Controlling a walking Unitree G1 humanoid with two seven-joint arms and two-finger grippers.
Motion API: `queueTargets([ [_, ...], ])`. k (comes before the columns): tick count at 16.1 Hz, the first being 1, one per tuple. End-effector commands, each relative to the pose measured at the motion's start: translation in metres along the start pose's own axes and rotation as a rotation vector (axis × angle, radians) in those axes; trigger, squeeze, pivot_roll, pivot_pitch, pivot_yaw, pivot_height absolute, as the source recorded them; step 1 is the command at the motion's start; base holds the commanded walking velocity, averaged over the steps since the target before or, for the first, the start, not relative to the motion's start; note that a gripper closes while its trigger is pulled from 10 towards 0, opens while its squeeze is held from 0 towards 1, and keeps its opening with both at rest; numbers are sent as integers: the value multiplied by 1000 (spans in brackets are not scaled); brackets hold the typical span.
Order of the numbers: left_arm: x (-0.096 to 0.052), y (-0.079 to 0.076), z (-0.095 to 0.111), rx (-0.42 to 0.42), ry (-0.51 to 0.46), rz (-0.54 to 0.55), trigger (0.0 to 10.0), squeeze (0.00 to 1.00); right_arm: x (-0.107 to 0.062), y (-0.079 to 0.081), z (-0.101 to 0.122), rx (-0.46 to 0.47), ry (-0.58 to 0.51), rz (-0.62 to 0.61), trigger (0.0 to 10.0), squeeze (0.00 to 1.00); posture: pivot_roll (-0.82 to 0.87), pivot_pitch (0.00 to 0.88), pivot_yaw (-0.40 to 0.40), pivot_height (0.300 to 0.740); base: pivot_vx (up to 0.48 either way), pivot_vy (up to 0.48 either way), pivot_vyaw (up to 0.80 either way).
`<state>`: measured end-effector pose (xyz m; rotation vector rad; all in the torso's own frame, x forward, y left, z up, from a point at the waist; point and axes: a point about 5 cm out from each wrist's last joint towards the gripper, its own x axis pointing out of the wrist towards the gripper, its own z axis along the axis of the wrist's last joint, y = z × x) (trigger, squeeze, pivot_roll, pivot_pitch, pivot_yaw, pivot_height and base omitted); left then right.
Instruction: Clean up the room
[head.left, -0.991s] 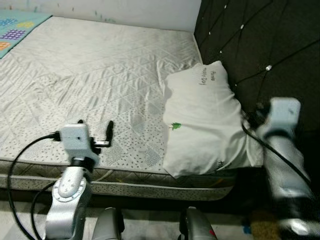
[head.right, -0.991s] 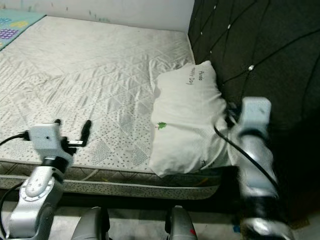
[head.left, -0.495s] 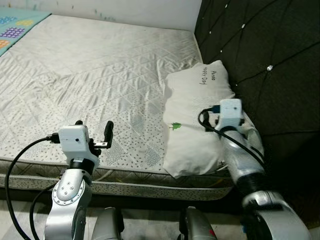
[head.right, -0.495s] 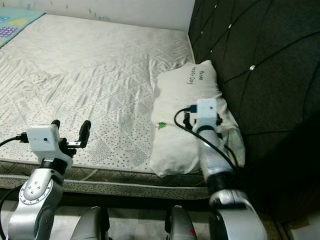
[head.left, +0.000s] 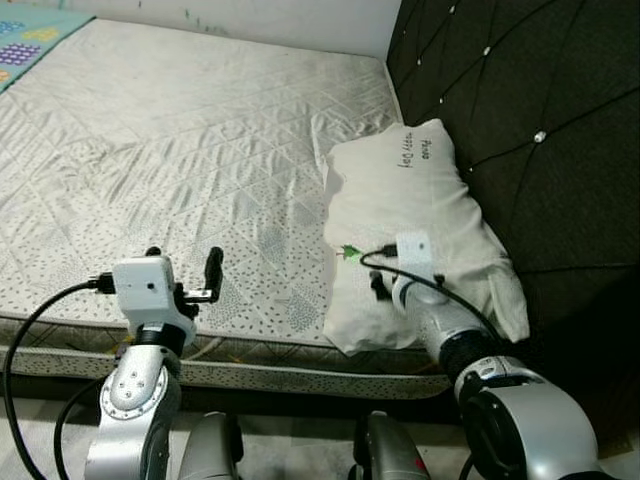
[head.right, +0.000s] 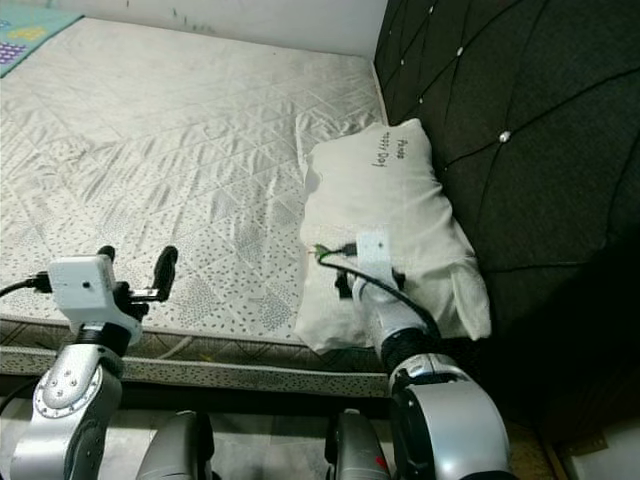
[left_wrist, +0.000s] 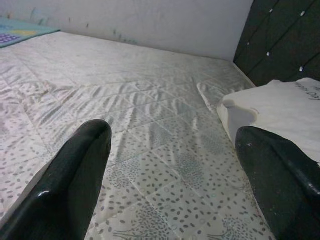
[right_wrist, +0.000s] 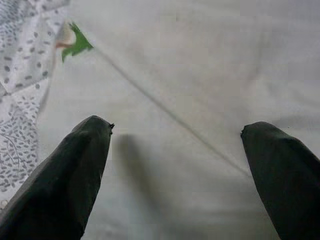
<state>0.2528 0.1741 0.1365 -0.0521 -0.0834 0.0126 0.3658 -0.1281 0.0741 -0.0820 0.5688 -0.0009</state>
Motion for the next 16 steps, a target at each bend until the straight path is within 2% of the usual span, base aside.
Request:
queueTargets([
  [1,-1,-1,1,8,1,8,10000,0,0,-6,-1,17,32,-6,10000,0,30,119,-123,635,0,0,0],
  [4,3,-1,1,5,-1,10,10000,0,0,-2,-6,24,74,17,10000,0,30,109,-124,635,0,0,0],
  [6,5,-1,2,4,-7,11,10000,0,0,6,-7,42,88,48,10000,0,28,95,-122,635,0,0,0],
  [10,11,-2,3,3,-20,13,10000,0,0,5,-4,78,80,43,10000,0,26,63,-123,635,0,0,0],
  [12,13,-2,4,6,-32,17,10000,0,0,5,13,112,-16,59,10000,0,23,48,-117,635,0,0,0],
  [13,15,-2,4,8,-38,19,10000,0,-3,0,39,157,-173,67,10000,0,21,37,-111,635,0,0,0],
  [14,16,-2,4,11,-44,16,10000,0,-5,-3,48,163,-236,75,10000,0,19,30,-107,635,0,0,0],
  [15,17,-2,5,16,-59,11,10000,0,-11,-11,65,172,-398,107,10000,0,13,19,-100,635,0,0,0],
  [16,18,-2,5,20,-65,10,10000,0,-15,-16,68,144,-465,109,10000,0,7,11,-95,635,0,0,0],
])
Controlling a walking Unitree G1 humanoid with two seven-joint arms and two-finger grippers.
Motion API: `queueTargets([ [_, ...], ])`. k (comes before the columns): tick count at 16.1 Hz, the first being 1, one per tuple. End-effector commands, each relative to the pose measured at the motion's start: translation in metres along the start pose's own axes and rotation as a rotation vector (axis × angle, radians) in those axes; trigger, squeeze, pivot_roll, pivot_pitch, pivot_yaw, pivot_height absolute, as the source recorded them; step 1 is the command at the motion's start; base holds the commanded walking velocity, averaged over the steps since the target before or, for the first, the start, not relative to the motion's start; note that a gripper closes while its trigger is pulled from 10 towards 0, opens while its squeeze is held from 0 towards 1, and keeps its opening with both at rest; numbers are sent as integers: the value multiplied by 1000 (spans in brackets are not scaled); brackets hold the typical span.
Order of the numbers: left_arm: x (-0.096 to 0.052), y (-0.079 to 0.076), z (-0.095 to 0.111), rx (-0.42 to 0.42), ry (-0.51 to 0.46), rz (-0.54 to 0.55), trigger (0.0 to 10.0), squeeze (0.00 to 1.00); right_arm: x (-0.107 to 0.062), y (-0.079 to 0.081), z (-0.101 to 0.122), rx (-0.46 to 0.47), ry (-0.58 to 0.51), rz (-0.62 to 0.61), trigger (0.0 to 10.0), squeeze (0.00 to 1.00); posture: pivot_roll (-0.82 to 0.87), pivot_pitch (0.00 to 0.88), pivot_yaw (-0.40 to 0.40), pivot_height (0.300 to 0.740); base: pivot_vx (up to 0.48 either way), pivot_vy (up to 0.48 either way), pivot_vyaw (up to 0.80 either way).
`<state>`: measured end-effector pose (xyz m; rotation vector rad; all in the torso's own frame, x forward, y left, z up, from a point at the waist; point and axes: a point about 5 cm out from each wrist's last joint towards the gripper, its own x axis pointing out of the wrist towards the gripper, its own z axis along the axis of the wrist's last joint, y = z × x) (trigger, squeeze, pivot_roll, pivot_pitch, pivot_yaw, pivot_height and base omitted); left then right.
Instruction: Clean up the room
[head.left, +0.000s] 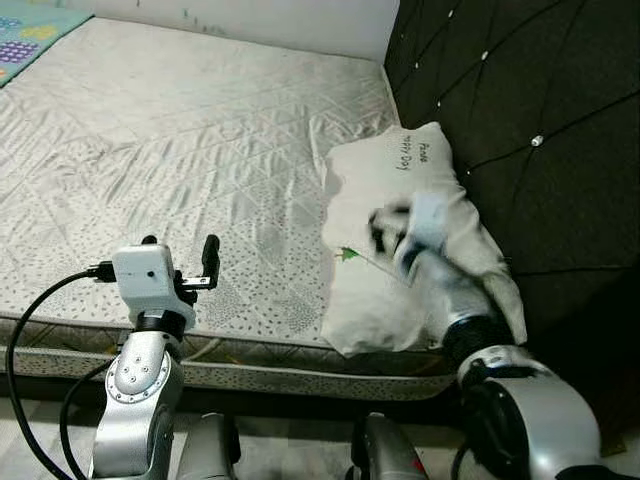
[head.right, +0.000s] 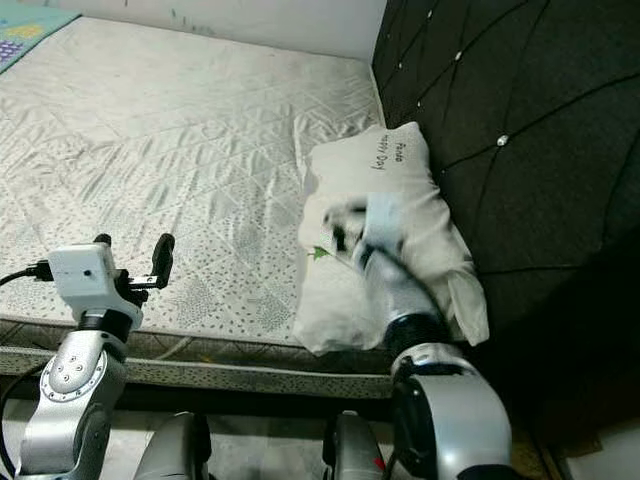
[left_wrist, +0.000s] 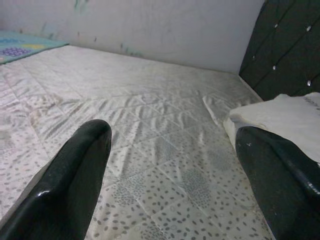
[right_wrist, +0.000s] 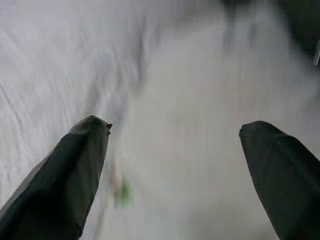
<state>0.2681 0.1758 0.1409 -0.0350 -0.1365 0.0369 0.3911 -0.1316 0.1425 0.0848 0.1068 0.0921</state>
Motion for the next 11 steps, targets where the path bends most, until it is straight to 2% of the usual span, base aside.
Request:
queueTargets([
  [1,3,-2,1,9,-18,-12,10000,0,-5,-12,3,-42,-73,-9,10000,0,3,4,-92,635,0,0,0],
  [2,4,-2,0,16,-26,-13,10000,0,-12,-20,6,-67,-143,-15,10000,0,-2,0,-85,635,0,0,0],
  [4,7,0,-1,21,-28,-13,10000,0,-23,-28,6,-85,-199,-15,10000,0,-6,0,-77,635,0,0,0],
  [8,11,6,-4,49,-45,0,10000,0,-47,-28,-4,-134,-238,33,10000,0,-19,0,-59,635,0,0,0],
  [9,12,9,-6,44,-38,4,10000,0,-61,-29,-13,-163,-234,37,10000,0,-25,0,-58,635,0,0,0],
  [10,12,9,-6,43,-38,3,10000,0,-65,-30,-16,-161,-227,31,10000,0,-25,0,-58,635,0,0,0],
  [11,11,13,-7,36,-31,19,10000,0,-82,-38,-22,-170,-196,24,10000,0,-30,0,-57,635,0,0,0],
])
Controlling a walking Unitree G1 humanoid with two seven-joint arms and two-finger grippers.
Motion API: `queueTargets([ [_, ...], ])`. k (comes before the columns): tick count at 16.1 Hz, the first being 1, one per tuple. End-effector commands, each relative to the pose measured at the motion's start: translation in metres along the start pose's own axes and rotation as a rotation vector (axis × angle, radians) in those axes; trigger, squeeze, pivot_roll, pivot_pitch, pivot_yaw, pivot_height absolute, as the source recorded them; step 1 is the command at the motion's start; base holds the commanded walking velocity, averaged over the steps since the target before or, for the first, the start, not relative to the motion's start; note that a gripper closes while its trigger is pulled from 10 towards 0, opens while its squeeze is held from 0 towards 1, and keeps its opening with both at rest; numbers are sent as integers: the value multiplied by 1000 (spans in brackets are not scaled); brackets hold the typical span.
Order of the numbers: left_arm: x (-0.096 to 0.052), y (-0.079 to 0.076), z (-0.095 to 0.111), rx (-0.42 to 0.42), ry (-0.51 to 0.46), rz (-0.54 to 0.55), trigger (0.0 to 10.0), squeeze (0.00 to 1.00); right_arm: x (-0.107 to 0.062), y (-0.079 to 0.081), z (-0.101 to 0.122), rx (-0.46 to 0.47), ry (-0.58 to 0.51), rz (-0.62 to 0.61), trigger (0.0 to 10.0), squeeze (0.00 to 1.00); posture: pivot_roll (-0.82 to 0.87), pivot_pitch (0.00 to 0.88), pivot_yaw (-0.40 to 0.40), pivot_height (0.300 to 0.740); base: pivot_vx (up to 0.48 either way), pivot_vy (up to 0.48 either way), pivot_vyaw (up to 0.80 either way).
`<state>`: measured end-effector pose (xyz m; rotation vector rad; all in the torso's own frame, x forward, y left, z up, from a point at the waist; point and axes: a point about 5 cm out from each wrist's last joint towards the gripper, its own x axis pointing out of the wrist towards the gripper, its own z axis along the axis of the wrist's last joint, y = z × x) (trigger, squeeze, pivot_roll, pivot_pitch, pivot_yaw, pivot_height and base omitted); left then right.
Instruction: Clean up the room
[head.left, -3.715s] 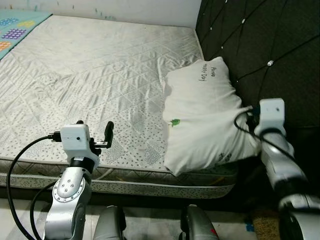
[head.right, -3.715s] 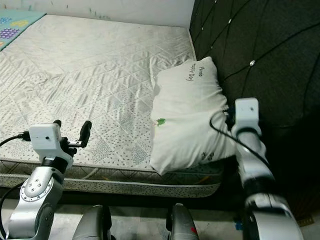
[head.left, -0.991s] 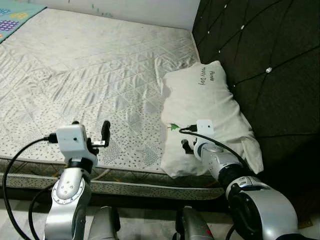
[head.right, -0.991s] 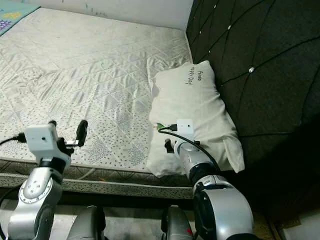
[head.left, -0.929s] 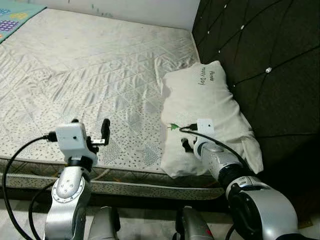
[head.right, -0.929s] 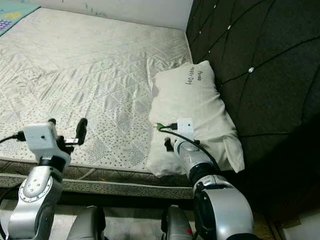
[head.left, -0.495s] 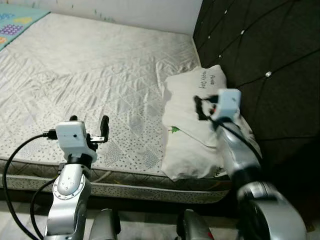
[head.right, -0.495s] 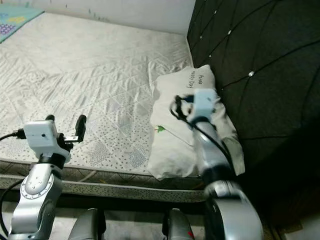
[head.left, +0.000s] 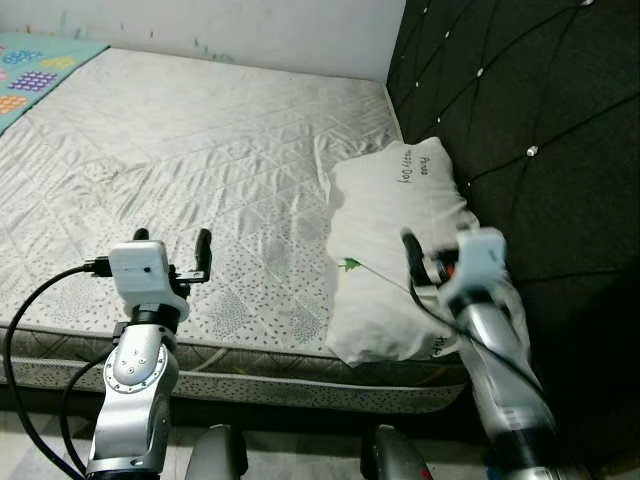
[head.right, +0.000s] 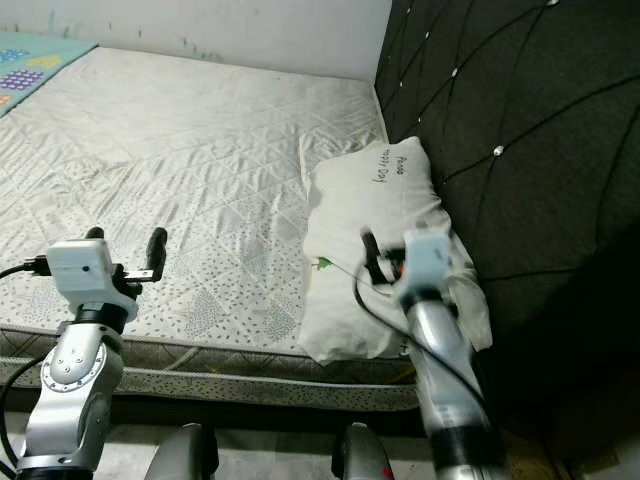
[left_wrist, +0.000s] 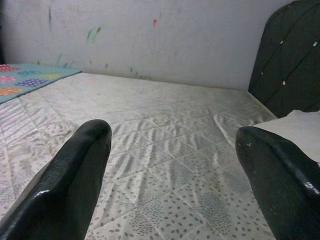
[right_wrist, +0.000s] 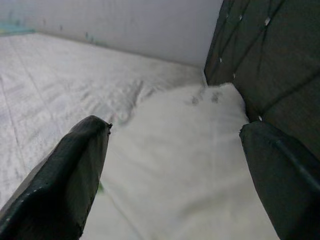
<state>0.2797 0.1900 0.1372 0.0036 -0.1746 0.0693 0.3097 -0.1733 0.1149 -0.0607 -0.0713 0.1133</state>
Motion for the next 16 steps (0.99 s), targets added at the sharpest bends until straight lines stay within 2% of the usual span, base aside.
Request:
queueTargets([
  [1,-1,1,-3,-7,9,-7,10000,0,-5,-6,10,-24,-15,9,10000,0,-33,0,-55,635,0,0,0],
  [3,-3,3,-5,-13,13,-9,10000,0,-16,-12,12,-19,20,27,10000,0,-42,0,-52,635,0,0,0],
  [4,-4,3,-6,-15,15,-10,10000,0,-16,-14,14,-4,34,24,10000,0,-44,0,-49,635,0,0,0],
  [6,0,2,-4,-23,10,-23,10000,0,-7,-20,27,103,68,-11,10000,0,-40,0,-33,635,0,0,0],
  [7,2,1,-3,-26,6,-30,10000,0,-2,-20,39,73,34,24,10000,0,-44,0,-25,635,0,0,0],
  [9,6,-1,-1,-25,-1,-52,10000,0,11,-24,56,88,2,35,10000,0,-46,0,-21,635,0,0,-300],
  [11,12,1,4,-26,-21,-42,10000,0,23,-18,62,125,-14,10,10000,0,-35,0,-26,635,0,0,-603],
  [14,12,1,3,-31,-27,-33,10000,0,24,-5,57,168,-20,-13,10000,0,-29,0,-32,635,0,0,-600],
  [16,13,1,3,-35,-32,-25,10000,0,23,6,53,157,-38,-16,10000,0,-27,0,-38,635,0,0,-600],
])
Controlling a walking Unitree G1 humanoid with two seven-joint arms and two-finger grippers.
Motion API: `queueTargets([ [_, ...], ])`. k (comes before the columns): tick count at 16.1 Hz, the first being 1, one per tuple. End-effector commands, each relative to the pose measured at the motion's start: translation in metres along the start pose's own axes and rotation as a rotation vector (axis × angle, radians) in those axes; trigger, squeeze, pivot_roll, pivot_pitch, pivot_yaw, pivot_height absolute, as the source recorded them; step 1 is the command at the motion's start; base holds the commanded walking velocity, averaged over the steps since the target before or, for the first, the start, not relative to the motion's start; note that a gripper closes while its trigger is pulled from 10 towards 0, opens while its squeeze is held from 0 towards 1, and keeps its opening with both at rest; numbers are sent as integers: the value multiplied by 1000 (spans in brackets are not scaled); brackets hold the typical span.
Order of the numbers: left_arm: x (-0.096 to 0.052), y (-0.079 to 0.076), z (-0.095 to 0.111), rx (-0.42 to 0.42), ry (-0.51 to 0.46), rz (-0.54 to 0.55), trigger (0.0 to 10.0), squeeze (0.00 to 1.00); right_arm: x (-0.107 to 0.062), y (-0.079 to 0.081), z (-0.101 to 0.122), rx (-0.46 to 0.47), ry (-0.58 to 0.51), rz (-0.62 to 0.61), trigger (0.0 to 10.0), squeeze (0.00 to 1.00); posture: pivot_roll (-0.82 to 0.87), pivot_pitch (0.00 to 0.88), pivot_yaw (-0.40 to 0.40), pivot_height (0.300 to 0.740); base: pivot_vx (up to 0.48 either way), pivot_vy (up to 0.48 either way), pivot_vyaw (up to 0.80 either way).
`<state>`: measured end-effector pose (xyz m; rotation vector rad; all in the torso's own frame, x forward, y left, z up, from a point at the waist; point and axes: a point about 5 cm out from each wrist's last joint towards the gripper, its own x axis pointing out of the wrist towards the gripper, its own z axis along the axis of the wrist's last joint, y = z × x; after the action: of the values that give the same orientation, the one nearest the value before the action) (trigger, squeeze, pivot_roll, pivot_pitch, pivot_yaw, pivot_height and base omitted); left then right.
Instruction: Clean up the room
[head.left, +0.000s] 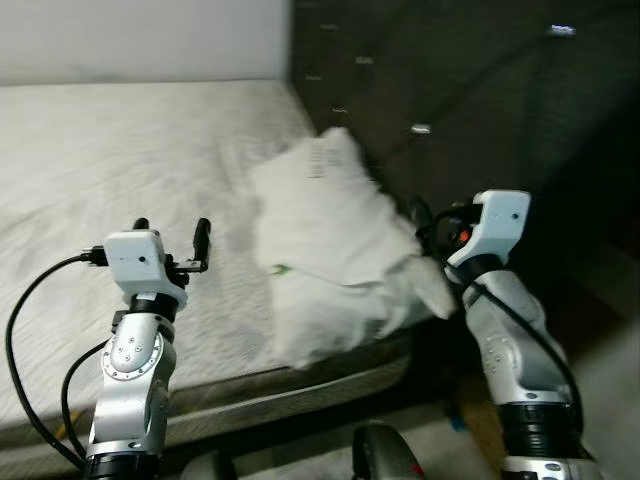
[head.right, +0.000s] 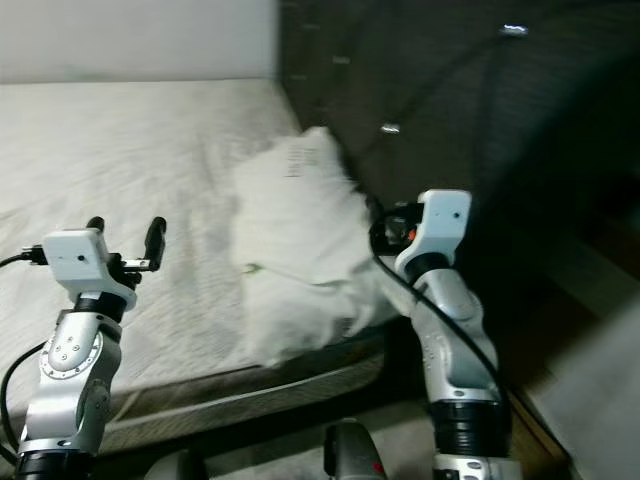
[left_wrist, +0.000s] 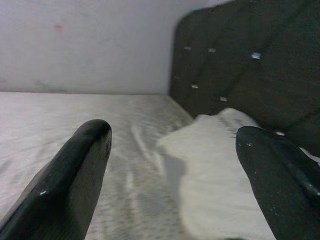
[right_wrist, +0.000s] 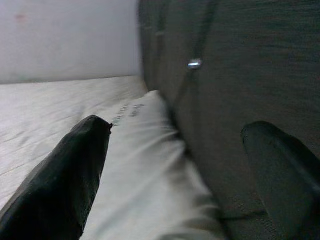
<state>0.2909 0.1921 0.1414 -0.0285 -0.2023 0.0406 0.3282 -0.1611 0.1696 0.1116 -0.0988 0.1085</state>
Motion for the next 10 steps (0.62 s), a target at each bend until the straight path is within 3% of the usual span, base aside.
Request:
queueTargets([
  [1,2,0,1,0,-8,6,10000,0,-1,0,-3,-1,4,-14,10000,0,-27,0,-38,635,0,0,-600],
  [4,3,1,0,11,-22,26,10000,0,-4,8,-17,-11,26,-9,10000,0,-39,0,-47,635,0,0,-571],
  [10,3,1,-2,24,-9,1,10000,0,-12,26,-19,-14,-9,84,10000,0,-43,0,-30,635,0,0,0],
])
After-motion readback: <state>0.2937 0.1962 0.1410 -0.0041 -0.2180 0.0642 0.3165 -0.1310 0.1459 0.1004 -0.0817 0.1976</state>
